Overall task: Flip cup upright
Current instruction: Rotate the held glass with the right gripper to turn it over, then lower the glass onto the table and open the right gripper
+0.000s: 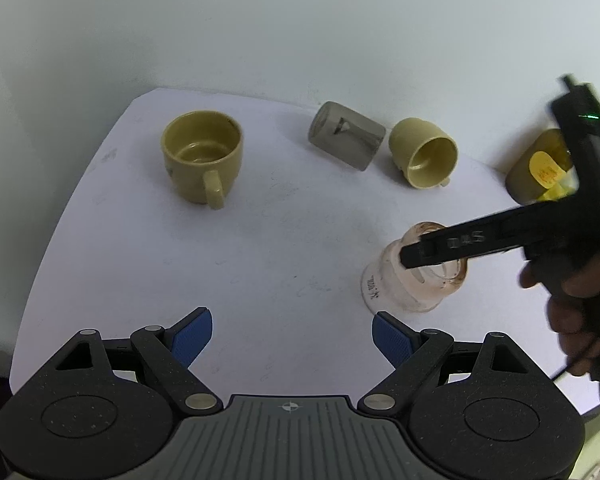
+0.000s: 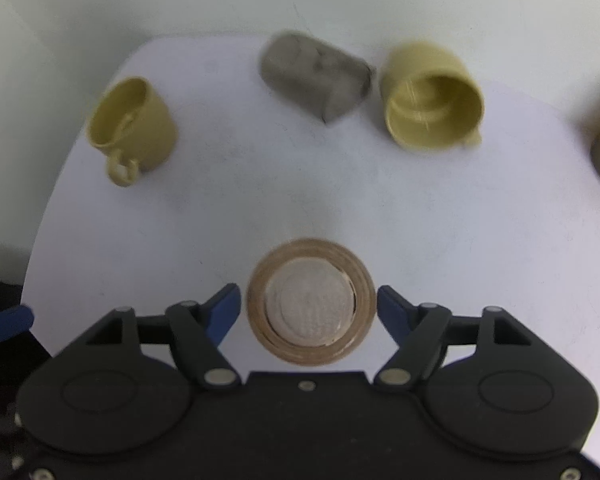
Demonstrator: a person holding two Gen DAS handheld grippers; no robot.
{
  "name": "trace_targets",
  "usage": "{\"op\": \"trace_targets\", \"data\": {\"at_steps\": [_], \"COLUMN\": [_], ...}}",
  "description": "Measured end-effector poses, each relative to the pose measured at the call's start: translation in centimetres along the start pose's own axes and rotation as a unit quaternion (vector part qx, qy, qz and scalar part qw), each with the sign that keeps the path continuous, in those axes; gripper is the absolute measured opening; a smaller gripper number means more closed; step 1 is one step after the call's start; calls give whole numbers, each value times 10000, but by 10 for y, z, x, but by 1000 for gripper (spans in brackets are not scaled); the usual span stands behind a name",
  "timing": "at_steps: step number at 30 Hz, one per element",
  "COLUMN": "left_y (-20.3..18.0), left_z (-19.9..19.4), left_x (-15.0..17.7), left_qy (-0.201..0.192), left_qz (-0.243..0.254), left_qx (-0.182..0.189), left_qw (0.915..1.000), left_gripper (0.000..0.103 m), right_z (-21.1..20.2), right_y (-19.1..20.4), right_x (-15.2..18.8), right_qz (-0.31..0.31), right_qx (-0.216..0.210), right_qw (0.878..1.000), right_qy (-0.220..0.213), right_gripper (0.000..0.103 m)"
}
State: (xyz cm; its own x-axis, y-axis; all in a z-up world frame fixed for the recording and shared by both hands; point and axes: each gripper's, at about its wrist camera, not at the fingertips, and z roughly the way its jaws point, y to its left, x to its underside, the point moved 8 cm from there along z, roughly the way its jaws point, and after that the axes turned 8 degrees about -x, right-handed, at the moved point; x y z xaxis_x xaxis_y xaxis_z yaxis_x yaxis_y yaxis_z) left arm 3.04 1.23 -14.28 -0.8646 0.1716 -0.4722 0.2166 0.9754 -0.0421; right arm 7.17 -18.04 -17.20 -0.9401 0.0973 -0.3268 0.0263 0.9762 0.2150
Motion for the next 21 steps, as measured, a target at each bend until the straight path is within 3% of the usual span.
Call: {"op": "trace_targets", "data": {"at_steps": [2, 5, 10, 16, 19, 21], "left_y": [3, 5, -2, -14, -17, -18], "left_z": [1, 2, -2, -7, -11, -14], "left_x": [2, 4, 0, -10, -18, -22], "left_qy": [57, 140, 110, 49, 31, 70], "left_qz": [-89, -191, -93, -5, -59, -112], "left_qx": [5, 53, 124, 182, 208, 193], "left_qw": [9999, 9997, 9998, 9998, 9998, 9997], "left_gripper": [86, 86, 86, 86, 87, 88], "right_z": [-1, 13, 20, 21, -13, -27], "right_y": [2, 1, -8, -18, -18, -23], "right_x": [7, 11, -13, -27, -22, -16], "right_qz": [-146, -236, 466, 725, 694, 675], "right_qx": [72, 230, 373, 269, 173, 186], "right_qw": [9998, 9992, 9982, 9970, 9967, 9963], "right_qy": [70, 246, 68, 59, -376, -490], "right_gripper": [82, 70, 69, 69, 75, 88]}}
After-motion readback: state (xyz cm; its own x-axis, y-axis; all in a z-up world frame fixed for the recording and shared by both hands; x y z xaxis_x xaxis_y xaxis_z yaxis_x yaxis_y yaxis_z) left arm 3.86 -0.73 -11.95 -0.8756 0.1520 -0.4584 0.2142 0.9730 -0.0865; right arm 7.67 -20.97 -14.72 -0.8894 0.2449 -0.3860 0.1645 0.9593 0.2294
